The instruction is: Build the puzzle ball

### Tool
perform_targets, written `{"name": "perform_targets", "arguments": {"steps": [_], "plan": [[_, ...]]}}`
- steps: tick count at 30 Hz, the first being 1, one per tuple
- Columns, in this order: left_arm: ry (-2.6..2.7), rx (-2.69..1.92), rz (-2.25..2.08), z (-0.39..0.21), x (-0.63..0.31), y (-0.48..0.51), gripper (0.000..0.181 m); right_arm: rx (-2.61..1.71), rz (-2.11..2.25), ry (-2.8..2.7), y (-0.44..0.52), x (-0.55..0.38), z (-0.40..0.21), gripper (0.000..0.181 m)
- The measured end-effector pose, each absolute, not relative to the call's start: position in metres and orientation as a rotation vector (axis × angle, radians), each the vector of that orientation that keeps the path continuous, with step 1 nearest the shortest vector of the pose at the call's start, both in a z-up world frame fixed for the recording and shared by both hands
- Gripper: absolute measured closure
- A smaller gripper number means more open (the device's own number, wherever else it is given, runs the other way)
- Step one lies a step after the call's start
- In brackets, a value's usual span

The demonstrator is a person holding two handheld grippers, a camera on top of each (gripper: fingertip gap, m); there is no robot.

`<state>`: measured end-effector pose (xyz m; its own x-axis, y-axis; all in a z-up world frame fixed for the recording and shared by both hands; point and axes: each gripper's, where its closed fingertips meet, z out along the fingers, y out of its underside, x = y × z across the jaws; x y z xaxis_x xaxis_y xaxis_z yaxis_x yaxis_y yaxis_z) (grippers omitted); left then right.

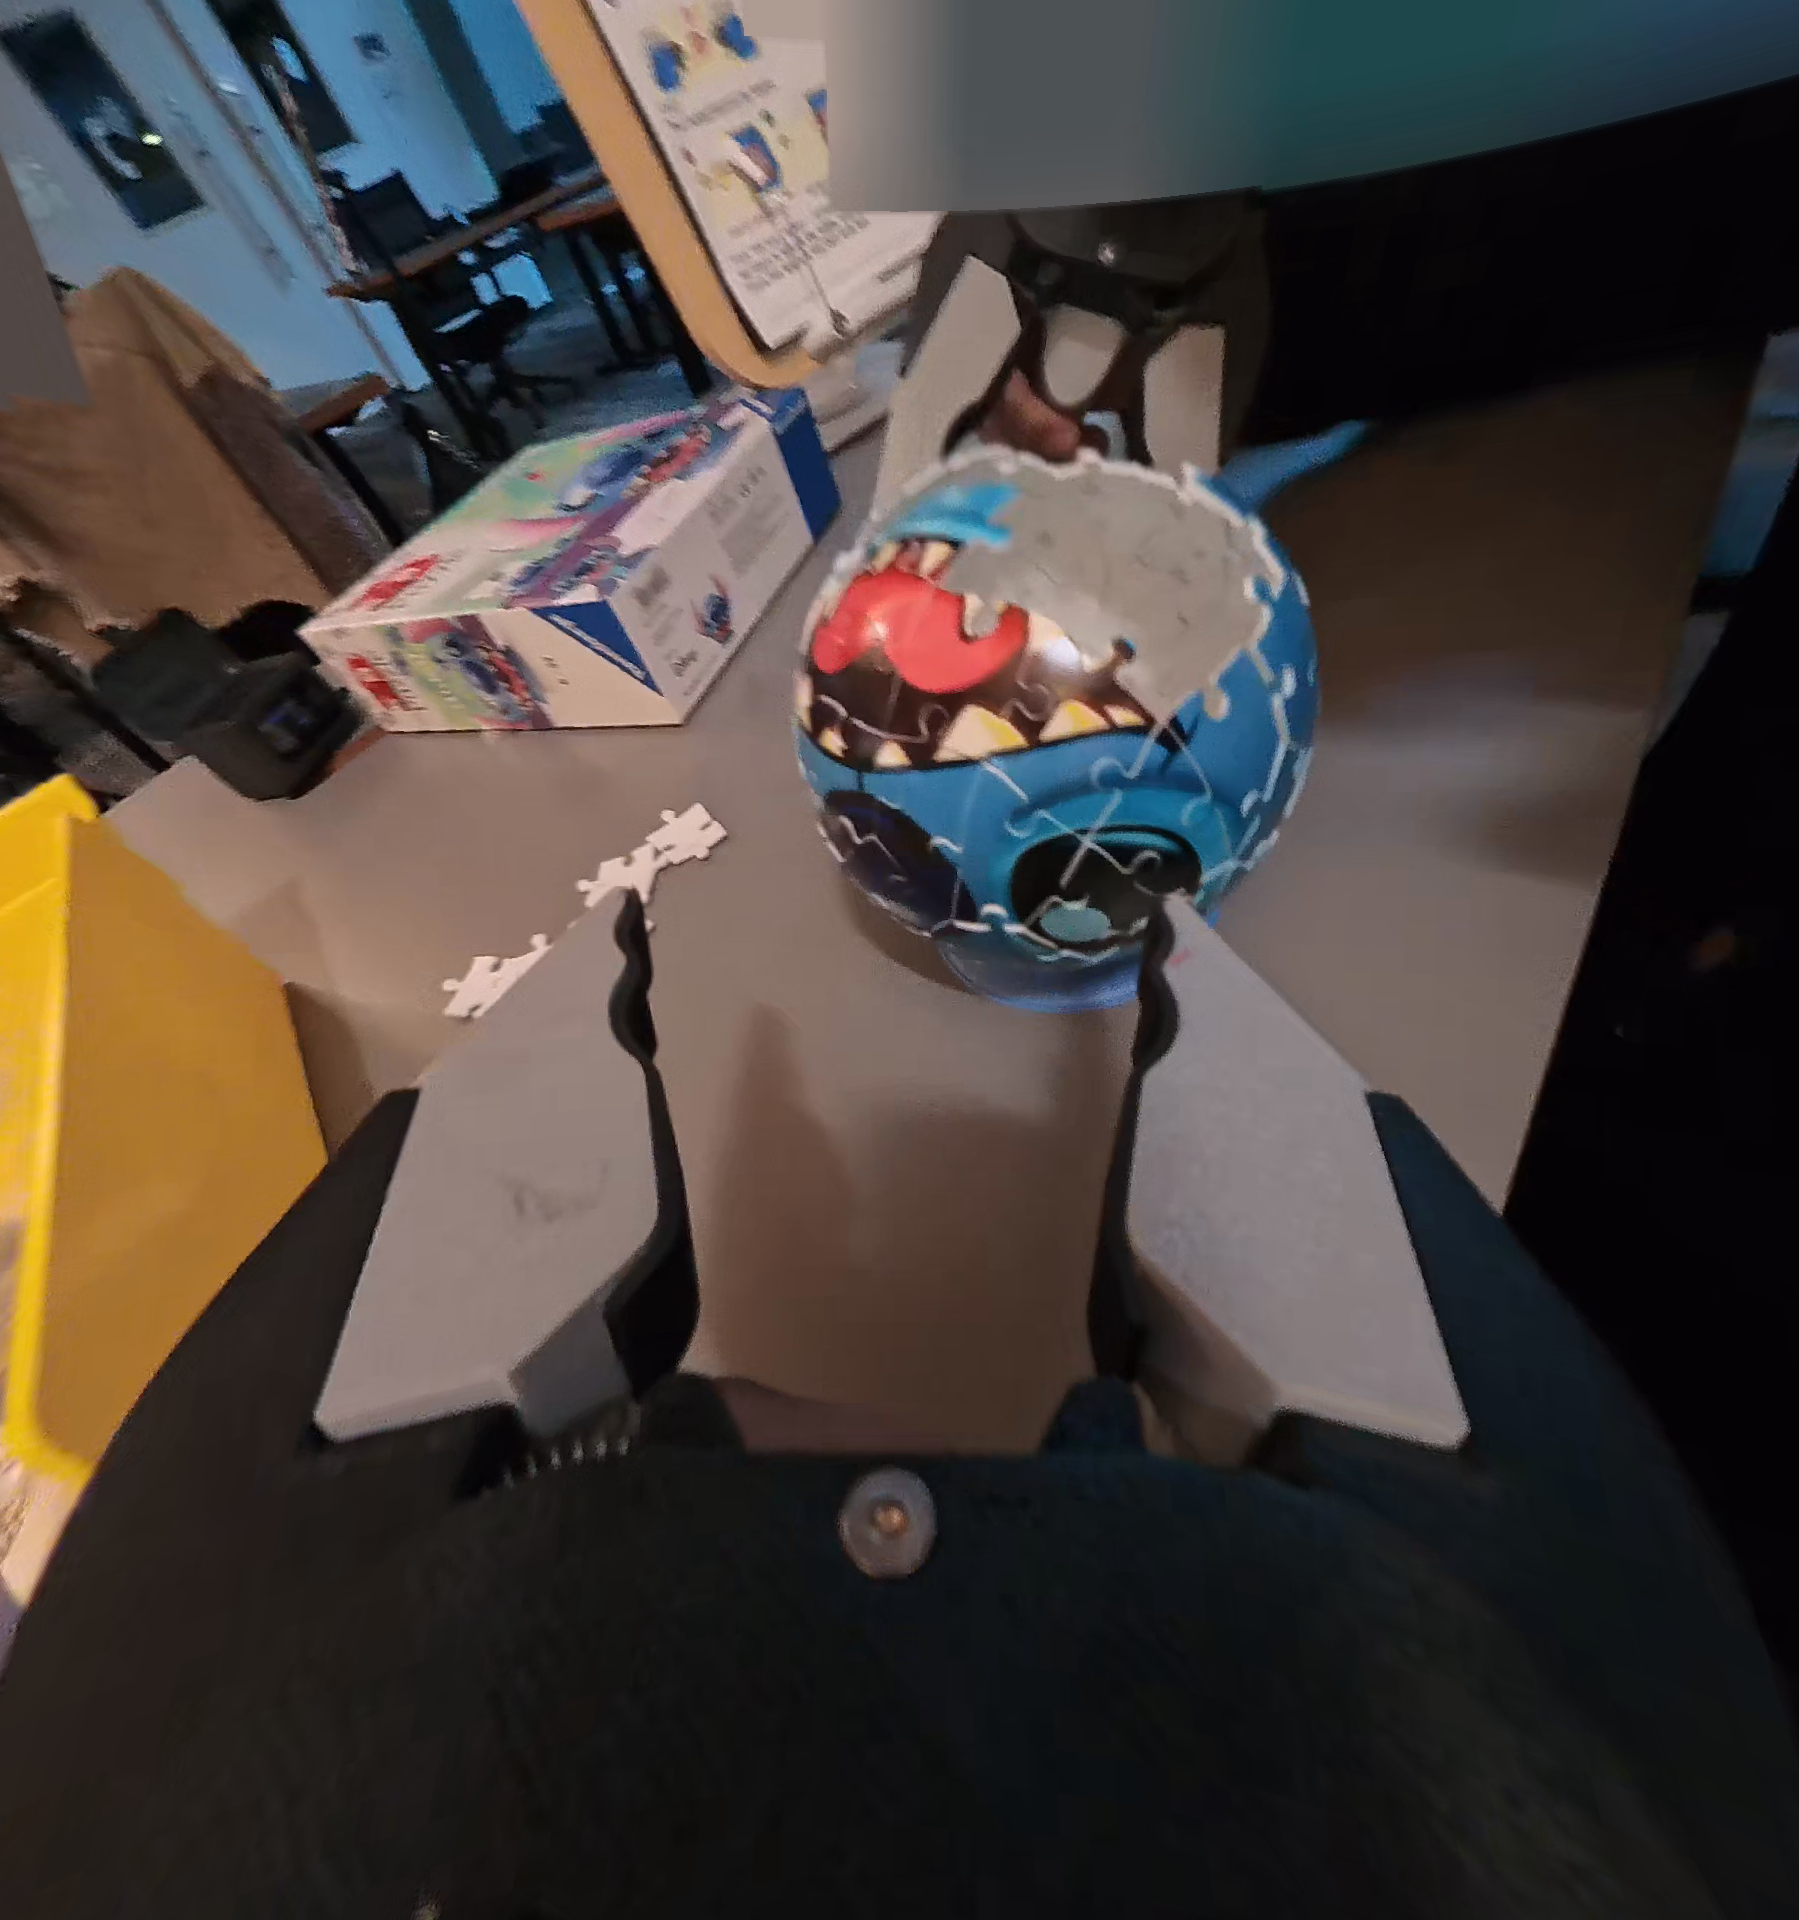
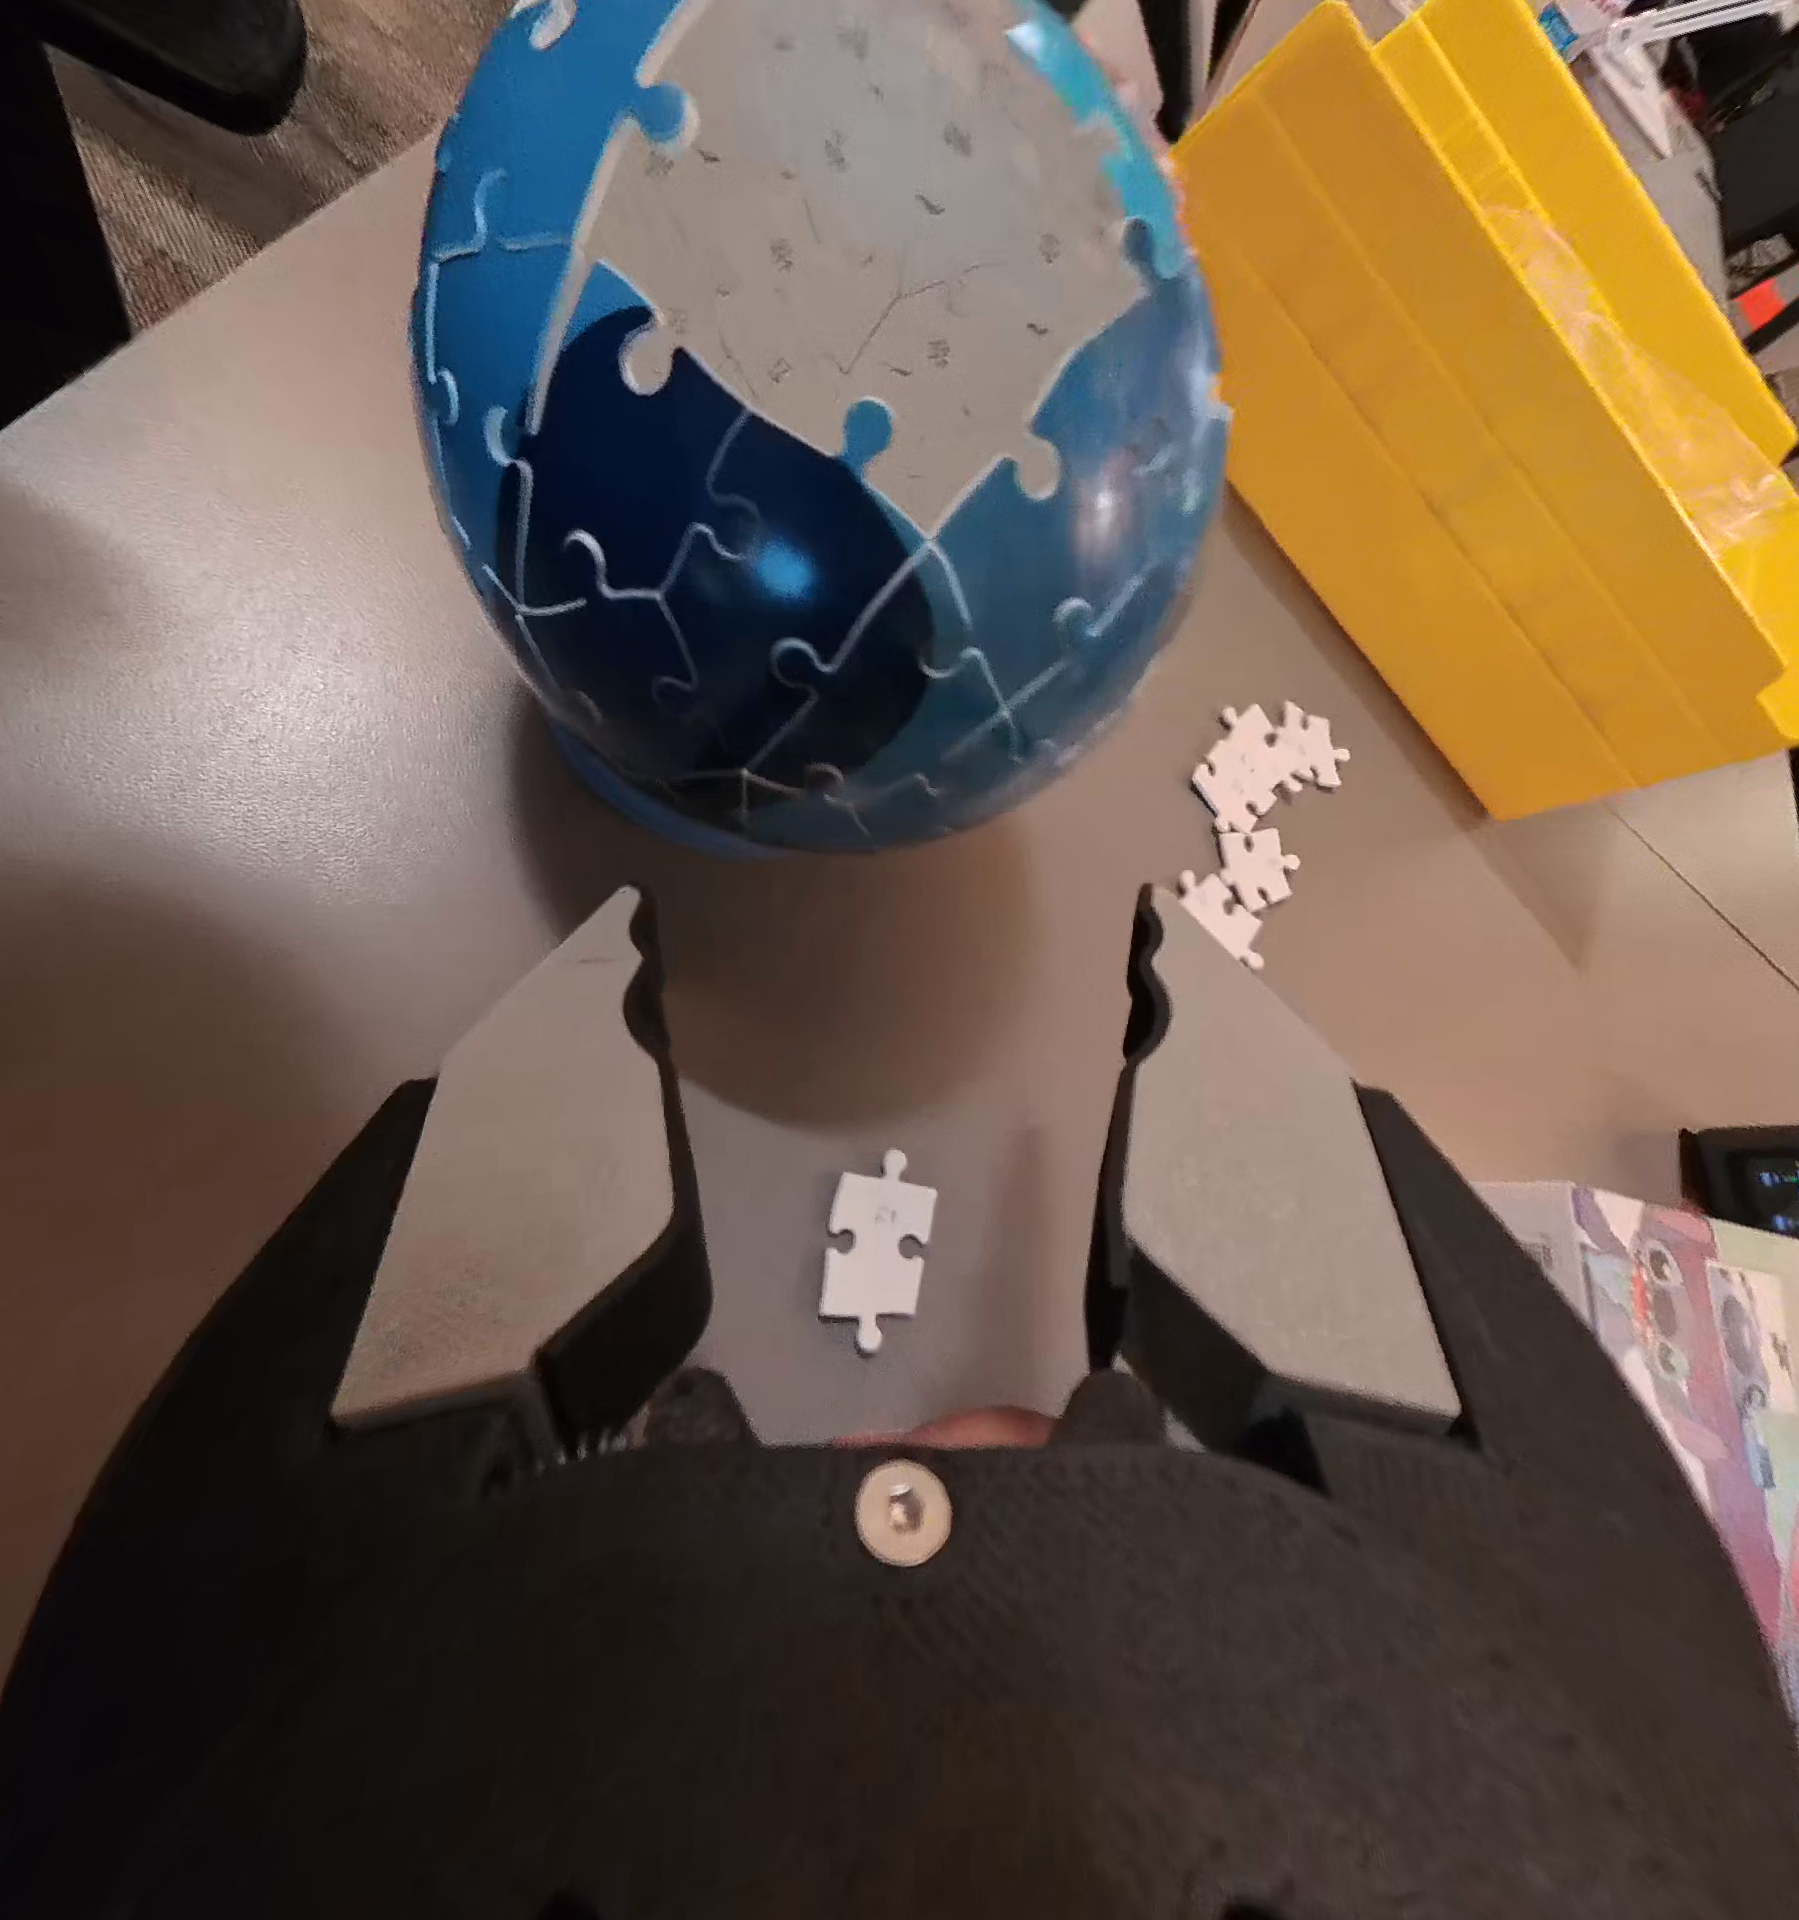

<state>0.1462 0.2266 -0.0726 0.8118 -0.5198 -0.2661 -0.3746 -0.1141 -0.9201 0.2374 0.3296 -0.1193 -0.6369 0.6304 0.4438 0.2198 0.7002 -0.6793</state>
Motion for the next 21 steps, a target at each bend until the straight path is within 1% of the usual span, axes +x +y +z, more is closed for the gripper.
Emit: {"name": "perform_targets", "arguments": {"steps": [3, 5, 6, 9, 12, 14, 18, 21], "plan": [[0.546, -1.704, -0.127, -0.053, 0.131, 0.225, 0.094, -0.694, 0.874, -2.171, 0.34, 0.24, -0.103, 0.094], [0.436, -1.7, -0.109, -0.05, 0.115, 0.227, 0.098, -0.744, 1.008, -2.108, 0.347, 0.24, -0.088, 0.099], [0.366, -1.712, -0.091, -0.052, 0.104, 0.231, 0.102, -0.775, 1.091, -2.073, 0.35, 0.241, -0.081, 0.102], [0.224, -1.777, -0.107, -0.071, 0.08, 0.239, 0.107, -0.873, 1.306, -1.969, 0.367, 0.243, -0.066, 0.105], [0.15, -1.816, -0.054, -0.088, 0.059, 0.25, 0.111, -0.969, 1.42, -1.865, 0.391, 0.244, -0.067, 0.107], [0.153, -1.834, -0.043, -0.095, 0.056, 0.257, 0.112, -1.03, 1.436, -1.807, 0.408, 0.242, -0.075, 0.107], [0.188, -1.781, -0.045, -0.088, 0.055, 0.273, 0.112, -1.107, 1.345, -1.701, 0.44, 0.235, -0.087, 0.103], [0.239, -1.853, -0.125, -0.099, 0.063, 0.282, 0.111, -1.138, 1.326, -1.678, 0.445, 0.234, -0.092, 0.1]]}}
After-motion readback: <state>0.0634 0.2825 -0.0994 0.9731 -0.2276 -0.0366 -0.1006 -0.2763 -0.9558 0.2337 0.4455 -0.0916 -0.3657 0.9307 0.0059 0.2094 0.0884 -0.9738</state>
